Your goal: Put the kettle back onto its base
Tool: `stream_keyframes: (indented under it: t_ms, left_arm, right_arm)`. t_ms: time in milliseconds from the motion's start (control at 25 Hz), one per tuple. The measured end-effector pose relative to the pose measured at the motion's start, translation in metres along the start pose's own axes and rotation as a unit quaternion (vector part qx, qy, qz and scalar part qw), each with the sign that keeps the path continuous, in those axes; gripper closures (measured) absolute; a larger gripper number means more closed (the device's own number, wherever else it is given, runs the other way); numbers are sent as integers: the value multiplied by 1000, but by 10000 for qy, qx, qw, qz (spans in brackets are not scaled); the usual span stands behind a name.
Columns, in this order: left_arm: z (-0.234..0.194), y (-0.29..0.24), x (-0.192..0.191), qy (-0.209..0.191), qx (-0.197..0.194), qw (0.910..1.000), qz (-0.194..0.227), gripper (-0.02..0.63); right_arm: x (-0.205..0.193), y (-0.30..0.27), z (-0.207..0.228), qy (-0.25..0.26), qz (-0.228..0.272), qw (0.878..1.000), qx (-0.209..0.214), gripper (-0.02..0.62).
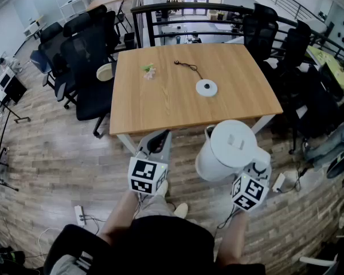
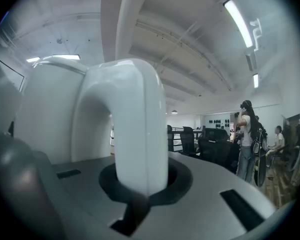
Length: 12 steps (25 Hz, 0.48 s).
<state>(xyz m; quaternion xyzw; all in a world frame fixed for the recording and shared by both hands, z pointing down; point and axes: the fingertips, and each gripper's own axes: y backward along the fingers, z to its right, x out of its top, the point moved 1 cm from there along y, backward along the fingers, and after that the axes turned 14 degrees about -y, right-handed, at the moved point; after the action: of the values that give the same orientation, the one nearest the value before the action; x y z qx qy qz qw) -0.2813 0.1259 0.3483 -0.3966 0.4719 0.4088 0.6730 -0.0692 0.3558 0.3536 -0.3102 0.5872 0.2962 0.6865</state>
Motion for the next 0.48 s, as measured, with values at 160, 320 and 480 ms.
stream_keyframes:
  t_ms: [160,320,480]
  left_arm:
    - [6,-2,2,17,-5,10000,-3,604]
    - [12,-5,1,-7,-2,10000,-20,604]
    - [18,-5,4,16,23,10000,-15,604]
  right_arm:
    - [-2,-1,5,-75,-75,9999,-7,586]
    - [-3,-2,13,-86,-45,10000,-5,586]
    - [1,-1,17,-65,-21,10000,56,584]
